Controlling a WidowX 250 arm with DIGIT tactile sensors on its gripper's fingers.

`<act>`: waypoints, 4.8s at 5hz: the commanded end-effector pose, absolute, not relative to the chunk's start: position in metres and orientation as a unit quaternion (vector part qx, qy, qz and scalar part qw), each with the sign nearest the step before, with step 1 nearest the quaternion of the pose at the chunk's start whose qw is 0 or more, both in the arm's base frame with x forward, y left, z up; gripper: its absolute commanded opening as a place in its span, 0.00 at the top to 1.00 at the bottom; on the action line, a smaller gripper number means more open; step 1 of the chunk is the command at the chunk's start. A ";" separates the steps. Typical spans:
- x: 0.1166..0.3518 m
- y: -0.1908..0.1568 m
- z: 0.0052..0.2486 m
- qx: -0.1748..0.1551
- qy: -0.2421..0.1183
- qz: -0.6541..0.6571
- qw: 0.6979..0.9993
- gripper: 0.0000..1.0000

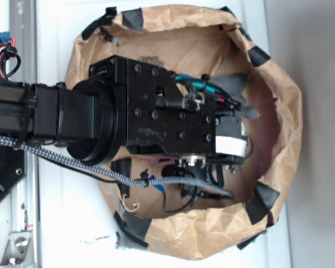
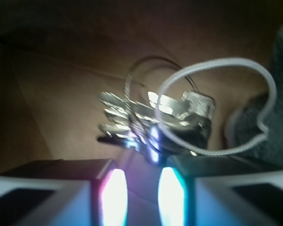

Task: Grab the silver keys.

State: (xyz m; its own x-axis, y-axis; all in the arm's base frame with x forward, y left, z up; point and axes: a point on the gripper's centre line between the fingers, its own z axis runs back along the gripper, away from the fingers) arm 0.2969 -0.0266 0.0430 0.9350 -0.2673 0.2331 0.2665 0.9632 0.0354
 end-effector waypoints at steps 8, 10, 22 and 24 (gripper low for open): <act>0.342 -0.038 0.026 -0.001 -0.110 -0.140 0.984 0.00; 0.325 -0.035 0.022 0.000 -0.090 -0.156 0.984 0.00; 0.297 -0.022 0.040 0.042 -0.133 -0.066 0.988 1.00; 0.239 0.013 0.092 0.016 -0.134 -0.082 0.987 1.00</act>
